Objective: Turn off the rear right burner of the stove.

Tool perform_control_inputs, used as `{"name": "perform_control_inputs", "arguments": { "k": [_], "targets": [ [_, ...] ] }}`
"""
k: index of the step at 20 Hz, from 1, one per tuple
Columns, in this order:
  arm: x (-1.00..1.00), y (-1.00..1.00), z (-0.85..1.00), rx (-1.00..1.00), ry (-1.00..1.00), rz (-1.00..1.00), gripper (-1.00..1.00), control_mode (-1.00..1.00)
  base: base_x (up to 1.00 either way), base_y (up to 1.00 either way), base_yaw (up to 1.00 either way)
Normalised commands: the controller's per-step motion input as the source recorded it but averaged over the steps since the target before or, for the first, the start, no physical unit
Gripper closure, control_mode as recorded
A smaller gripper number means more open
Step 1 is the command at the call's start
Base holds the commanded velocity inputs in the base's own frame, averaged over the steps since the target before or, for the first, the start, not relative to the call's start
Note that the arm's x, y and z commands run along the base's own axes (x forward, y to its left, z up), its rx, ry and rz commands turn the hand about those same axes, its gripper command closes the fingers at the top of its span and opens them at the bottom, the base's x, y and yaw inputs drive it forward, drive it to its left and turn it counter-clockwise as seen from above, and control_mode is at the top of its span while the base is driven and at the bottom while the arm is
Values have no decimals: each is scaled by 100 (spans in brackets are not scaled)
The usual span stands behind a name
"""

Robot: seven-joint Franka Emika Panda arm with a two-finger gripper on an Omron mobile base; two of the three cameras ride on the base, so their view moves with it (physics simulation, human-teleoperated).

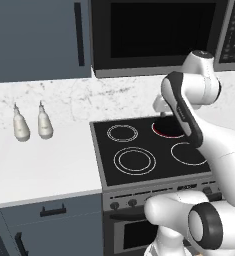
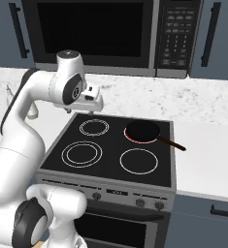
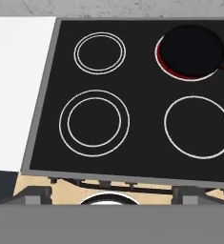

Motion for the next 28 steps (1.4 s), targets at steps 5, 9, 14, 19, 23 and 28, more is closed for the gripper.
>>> {"name": "perform_control_inputs", "arguments": {
  "k": [5, 9, 14, 19, 23, 28],
  "targets": [
    [0, 0, 0, 0, 0, 0, -100, 100, 15, -43, 0],
    [0, 0, 0, 0, 0, 0, -100, 100, 17, -52, 1],
    [0, 0, 0, 0, 0, 0, -100, 100, 15, -46, 0],
    [0, 0, 0, 0, 0, 0, -100, 100, 17, -46, 1],
    [0, 0, 0, 0, 0, 0, -100, 100, 20, -46, 0],
    [0, 0, 0, 0, 0, 0, -100, 100, 21, -40, 0]
  ]
}}
